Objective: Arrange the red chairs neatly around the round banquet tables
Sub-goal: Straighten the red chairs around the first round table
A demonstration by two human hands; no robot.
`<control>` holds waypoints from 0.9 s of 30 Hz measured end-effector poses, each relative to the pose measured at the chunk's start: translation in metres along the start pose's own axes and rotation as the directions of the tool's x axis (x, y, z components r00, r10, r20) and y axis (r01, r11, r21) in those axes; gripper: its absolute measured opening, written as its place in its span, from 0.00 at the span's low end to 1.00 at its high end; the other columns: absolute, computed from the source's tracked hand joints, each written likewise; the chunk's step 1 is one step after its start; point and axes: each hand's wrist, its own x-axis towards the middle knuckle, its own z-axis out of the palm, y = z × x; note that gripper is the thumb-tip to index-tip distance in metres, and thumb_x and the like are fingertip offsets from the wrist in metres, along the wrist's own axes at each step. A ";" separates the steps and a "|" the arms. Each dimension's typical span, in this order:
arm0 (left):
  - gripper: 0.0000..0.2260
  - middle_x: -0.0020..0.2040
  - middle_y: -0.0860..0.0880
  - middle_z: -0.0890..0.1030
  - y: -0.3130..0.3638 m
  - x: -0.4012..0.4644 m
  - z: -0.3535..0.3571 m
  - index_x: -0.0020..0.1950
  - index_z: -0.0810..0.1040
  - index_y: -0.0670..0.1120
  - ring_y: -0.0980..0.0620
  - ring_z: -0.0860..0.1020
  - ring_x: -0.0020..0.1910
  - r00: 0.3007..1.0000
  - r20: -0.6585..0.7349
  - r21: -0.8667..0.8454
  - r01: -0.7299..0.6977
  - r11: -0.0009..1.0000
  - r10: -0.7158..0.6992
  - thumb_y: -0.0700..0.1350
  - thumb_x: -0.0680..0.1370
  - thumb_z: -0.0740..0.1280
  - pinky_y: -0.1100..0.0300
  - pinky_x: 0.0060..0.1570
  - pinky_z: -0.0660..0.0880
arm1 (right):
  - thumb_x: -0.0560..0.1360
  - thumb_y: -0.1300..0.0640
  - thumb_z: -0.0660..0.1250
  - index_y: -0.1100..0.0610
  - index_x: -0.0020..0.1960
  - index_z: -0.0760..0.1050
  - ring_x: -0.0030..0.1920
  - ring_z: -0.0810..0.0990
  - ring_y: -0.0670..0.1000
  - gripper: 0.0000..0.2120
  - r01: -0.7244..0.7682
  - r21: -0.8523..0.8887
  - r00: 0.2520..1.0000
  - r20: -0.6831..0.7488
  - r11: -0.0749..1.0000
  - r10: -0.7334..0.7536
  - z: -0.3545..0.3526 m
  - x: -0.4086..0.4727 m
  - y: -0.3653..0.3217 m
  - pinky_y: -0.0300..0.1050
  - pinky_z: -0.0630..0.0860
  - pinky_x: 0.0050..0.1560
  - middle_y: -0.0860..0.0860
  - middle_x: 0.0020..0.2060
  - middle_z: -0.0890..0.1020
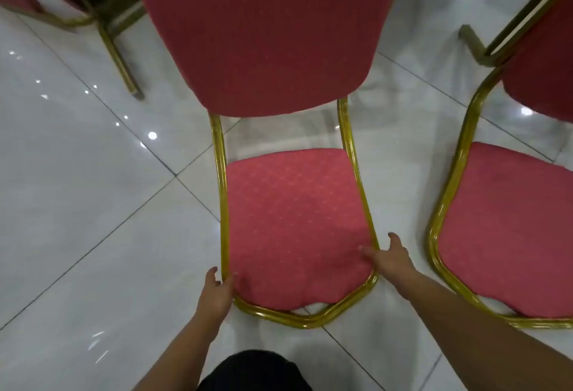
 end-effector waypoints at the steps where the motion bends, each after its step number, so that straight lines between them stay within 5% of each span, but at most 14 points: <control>1: 0.30 0.74 0.41 0.68 -0.006 0.009 0.004 0.80 0.55 0.50 0.38 0.70 0.70 1.000 -0.022 -0.042 -0.004 0.999 0.003 0.55 0.81 0.64 0.42 0.66 0.69 | 0.72 0.48 0.75 0.54 0.80 0.51 0.69 0.72 0.62 0.47 -0.020 0.034 1.000 -0.002 0.999 0.020 0.005 0.011 0.004 0.51 0.73 0.61 0.58 0.73 0.67; 7: 0.23 0.70 0.42 0.72 -0.032 0.041 0.012 0.78 0.62 0.54 0.36 0.72 0.68 1.000 0.008 -0.236 0.008 0.972 -0.007 0.51 0.83 0.61 0.34 0.60 0.74 | 0.76 0.53 0.71 0.60 0.67 0.72 0.53 0.81 0.57 0.23 -0.092 0.143 0.996 0.037 0.985 0.087 0.025 0.055 0.020 0.55 0.78 0.59 0.57 0.57 0.81; 10: 0.23 0.70 0.41 0.73 -0.028 0.035 0.004 0.78 0.62 0.55 0.36 0.73 0.66 0.999 0.022 -0.257 0.051 0.965 -0.047 0.49 0.83 0.62 0.34 0.59 0.74 | 0.78 0.58 0.68 0.60 0.63 0.71 0.43 0.77 0.51 0.16 -0.139 0.071 0.985 0.114 0.988 0.131 0.012 0.038 0.007 0.43 0.72 0.39 0.54 0.54 0.78; 12: 0.24 0.70 0.41 0.74 -0.022 0.017 -0.003 0.78 0.62 0.54 0.36 0.74 0.65 0.998 0.001 -0.236 0.064 0.970 -0.066 0.48 0.83 0.62 0.34 0.59 0.75 | 0.78 0.58 0.68 0.59 0.62 0.69 0.41 0.76 0.51 0.15 -0.183 0.026 0.971 0.160 0.983 0.177 -0.001 0.024 -0.002 0.42 0.68 0.33 0.54 0.52 0.78; 20: 0.21 0.60 0.41 0.80 0.047 -0.166 -0.068 0.76 0.66 0.57 0.40 0.80 0.53 0.995 -0.027 -0.144 0.086 0.986 -0.091 0.48 0.83 0.63 0.47 0.42 0.81 | 0.78 0.50 0.69 0.56 0.63 0.68 0.49 0.78 0.57 0.18 -0.253 -0.020 0.945 0.210 0.967 0.252 -0.096 -0.137 -0.057 0.52 0.73 0.39 0.56 0.57 0.78; 27: 0.23 0.61 0.43 0.77 0.147 -0.368 -0.150 0.77 0.64 0.57 0.41 0.78 0.56 0.998 -0.010 -0.082 0.057 0.995 -0.058 0.45 0.82 0.64 0.47 0.44 0.80 | 0.79 0.51 0.67 0.59 0.64 0.71 0.45 0.78 0.57 0.17 -0.299 -0.129 0.905 0.275 0.945 0.324 -0.201 -0.321 -0.143 0.51 0.74 0.36 0.55 0.48 0.79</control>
